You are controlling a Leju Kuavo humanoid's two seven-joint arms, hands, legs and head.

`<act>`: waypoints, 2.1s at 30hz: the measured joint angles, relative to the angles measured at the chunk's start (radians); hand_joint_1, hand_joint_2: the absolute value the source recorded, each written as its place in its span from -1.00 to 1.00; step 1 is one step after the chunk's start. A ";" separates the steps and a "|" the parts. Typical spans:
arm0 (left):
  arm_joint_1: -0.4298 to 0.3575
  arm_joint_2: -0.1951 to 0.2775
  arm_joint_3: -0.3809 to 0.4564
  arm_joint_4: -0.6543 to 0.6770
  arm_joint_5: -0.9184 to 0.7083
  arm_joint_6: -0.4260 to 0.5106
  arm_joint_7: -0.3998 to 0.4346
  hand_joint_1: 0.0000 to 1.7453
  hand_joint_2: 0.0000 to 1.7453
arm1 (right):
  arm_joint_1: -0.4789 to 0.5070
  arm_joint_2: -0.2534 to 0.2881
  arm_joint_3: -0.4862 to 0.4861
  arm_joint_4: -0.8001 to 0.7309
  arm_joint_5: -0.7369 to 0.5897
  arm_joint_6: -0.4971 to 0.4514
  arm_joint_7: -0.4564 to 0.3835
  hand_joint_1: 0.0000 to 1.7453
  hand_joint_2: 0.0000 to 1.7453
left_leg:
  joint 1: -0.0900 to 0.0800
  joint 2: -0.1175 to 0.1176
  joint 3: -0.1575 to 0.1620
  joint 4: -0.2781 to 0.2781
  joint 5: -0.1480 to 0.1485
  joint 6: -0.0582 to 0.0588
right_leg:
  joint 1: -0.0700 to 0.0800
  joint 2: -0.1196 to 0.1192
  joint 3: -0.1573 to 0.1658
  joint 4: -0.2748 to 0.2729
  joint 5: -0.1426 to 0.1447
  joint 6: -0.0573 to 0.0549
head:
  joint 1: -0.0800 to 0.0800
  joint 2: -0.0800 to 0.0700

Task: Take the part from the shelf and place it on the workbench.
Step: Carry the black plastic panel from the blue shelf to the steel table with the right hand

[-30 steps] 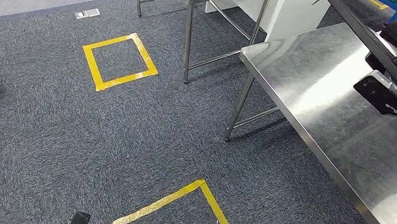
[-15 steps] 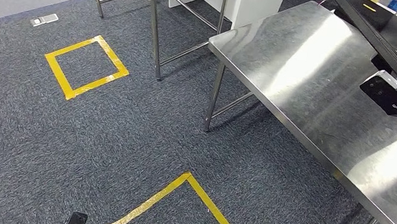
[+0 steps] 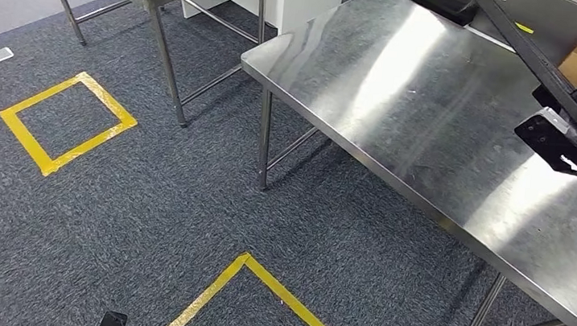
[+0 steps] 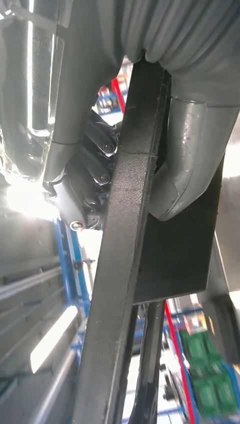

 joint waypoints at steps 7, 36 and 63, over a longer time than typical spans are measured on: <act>-0.006 -0.002 0.004 0.000 -0.008 0.002 0.009 -1.00 1.00 | 0.003 -0.023 -0.005 0.006 0.002 0.000 0.000 1.00 1.00 | -0.013 0.046 0.026 -0.068 0.023 0.043 | -0.002 -0.053 -0.076 0.086 -0.028 0.040 | 0.008 0.000; -0.024 -0.010 0.004 0.000 -0.032 -0.037 0.086 -1.00 1.00 | 0.058 -0.070 -0.023 -0.013 0.044 -0.003 0.017 1.00 1.00 | -0.014 0.025 0.034 -0.074 0.021 0.039 | 0.014 -0.005 -0.042 0.018 0.012 0.022 | 0.005 0.000; -0.024 -0.005 0.004 -0.001 -0.048 -0.081 0.107 -1.00 1.00 | 0.081 -0.047 -0.026 -0.017 0.102 0.002 0.000 1.00 1.00 | -0.026 0.064 -0.039 -0.072 0.087 0.036 | 0.026 -0.086 0.092 -0.016 -0.082 -0.004 | 0.004 0.000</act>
